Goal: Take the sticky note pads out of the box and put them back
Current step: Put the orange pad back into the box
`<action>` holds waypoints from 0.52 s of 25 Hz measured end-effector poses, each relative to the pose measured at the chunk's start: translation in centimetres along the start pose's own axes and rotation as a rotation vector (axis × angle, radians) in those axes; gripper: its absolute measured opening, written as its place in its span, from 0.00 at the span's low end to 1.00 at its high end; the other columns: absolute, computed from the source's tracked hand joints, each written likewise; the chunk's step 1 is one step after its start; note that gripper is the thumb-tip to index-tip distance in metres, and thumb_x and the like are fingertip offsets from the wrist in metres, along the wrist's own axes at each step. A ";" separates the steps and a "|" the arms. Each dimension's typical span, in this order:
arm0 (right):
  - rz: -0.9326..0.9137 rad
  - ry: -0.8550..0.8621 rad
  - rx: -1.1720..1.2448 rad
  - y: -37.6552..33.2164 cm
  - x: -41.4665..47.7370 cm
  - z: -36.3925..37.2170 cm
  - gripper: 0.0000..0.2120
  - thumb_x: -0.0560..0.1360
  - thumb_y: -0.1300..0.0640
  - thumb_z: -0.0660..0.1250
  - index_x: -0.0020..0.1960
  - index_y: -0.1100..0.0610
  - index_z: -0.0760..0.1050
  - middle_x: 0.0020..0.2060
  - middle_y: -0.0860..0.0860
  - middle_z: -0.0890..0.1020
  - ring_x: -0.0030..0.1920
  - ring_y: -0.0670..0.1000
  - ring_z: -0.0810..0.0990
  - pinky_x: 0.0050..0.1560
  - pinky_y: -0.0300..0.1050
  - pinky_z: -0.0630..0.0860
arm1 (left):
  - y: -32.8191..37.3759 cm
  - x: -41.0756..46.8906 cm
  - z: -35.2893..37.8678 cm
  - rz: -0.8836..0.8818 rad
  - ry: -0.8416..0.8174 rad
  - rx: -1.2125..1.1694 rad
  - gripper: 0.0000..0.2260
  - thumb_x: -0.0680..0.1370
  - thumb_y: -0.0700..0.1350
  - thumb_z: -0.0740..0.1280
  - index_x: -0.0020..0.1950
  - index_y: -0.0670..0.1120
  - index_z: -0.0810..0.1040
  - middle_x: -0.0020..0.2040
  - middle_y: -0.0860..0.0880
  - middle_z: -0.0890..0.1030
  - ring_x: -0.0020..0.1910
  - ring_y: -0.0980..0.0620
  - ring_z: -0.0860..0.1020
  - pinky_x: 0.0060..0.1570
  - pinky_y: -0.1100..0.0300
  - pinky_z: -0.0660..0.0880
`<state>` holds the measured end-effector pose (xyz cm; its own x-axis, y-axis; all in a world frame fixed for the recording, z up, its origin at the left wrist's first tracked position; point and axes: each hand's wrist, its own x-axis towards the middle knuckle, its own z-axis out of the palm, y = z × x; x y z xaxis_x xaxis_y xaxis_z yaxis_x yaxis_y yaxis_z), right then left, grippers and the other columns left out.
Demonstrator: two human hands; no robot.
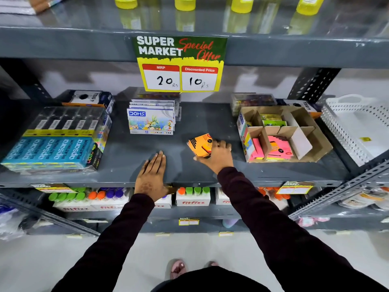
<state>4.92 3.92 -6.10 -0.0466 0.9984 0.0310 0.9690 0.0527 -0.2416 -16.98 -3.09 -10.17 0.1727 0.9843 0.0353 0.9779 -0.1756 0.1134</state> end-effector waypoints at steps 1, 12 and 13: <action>0.001 -0.011 -0.007 -0.3 0.0 0.0 0.40 0.67 0.34 0.68 0.63 0.66 0.69 0.59 0.64 0.75 0.61 0.63 0.72 0.67 0.58 0.63 | -0.1 0.1 0.1 0.008 0.009 0.014 0.44 0.68 0.65 0.60 0.73 0.37 0.56 0.74 0.41 0.57 0.72 0.44 0.57 0.70 0.48 0.53; 0.064 0.120 0.088 -1.1 -2.0 -4.6 0.37 0.62 0.39 0.73 0.58 0.65 0.72 0.53 0.62 0.80 0.58 0.62 0.76 0.62 0.55 0.70 | -0.2 -0.1 -0.1 0.008 -0.017 0.058 0.43 0.69 0.53 0.73 0.73 0.38 0.53 0.75 0.40 0.57 0.73 0.44 0.55 0.70 0.49 0.52; 0.084 0.200 0.157 -0.3 -2.6 -5.8 0.36 0.61 0.41 0.74 0.59 0.65 0.72 0.52 0.62 0.81 0.58 0.63 0.76 0.61 0.56 0.72 | -0.2 -0.1 -0.1 0.019 0.003 0.033 0.46 0.67 0.59 0.73 0.73 0.36 0.55 0.74 0.39 0.59 0.72 0.42 0.59 0.69 0.47 0.56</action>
<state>6.20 1.24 -0.51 0.0967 0.9767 0.1917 0.9171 -0.0126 -0.3985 -17.16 -3.12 -10.08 0.1910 0.9808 0.0398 0.9778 -0.1936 0.0798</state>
